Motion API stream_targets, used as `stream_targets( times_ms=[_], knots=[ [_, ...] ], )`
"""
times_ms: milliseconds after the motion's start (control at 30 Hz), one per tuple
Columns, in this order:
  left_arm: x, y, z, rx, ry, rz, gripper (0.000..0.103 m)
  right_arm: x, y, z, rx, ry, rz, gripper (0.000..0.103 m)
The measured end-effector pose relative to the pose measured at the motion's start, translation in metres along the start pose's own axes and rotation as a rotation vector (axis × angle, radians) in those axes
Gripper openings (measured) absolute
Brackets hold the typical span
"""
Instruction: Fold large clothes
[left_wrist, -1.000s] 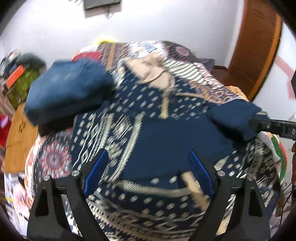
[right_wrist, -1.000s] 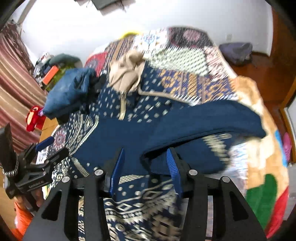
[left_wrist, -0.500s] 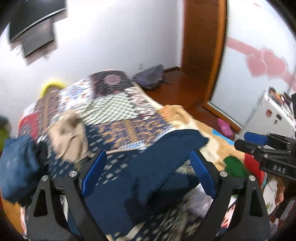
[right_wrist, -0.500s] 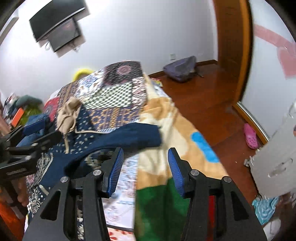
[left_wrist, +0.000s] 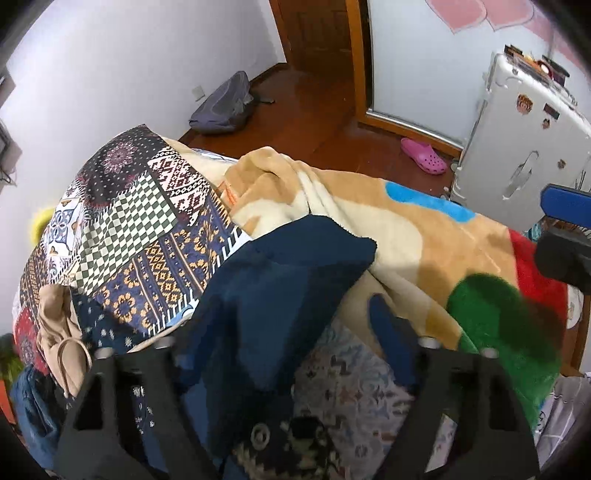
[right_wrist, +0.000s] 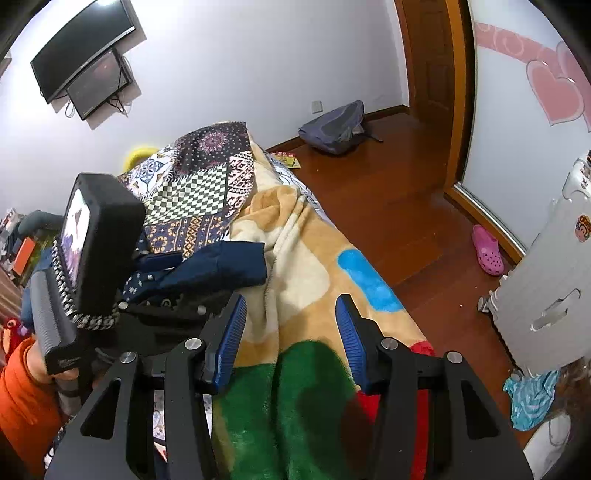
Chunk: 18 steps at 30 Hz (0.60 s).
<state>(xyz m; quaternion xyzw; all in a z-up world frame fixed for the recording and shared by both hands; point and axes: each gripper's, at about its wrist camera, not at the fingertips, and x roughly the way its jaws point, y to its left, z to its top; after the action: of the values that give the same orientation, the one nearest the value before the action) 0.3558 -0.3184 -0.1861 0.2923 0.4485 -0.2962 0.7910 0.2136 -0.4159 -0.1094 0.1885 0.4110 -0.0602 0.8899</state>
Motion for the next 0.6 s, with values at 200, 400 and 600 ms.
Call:
stream_targets(
  times_ms=[200, 400, 600],
  knots=[
    [0.009, 0.005, -0.001, -0.027, 0.018, -0.069, 0.019, 0.001, -0.001, -0.002, 0.011, 0.004, 0.019, 0.047],
    [-0.022, 0.042, -0.005, -0.171, -0.055, -0.212, 0.008, -0.001, 0.011, -0.001, -0.013, -0.003, 0.028, 0.047],
    [-0.098, 0.092, -0.025, -0.294, -0.234, -0.178, 0.008, 0.001, 0.033, 0.001, -0.031, 0.005, 0.076, 0.047]
  ],
)
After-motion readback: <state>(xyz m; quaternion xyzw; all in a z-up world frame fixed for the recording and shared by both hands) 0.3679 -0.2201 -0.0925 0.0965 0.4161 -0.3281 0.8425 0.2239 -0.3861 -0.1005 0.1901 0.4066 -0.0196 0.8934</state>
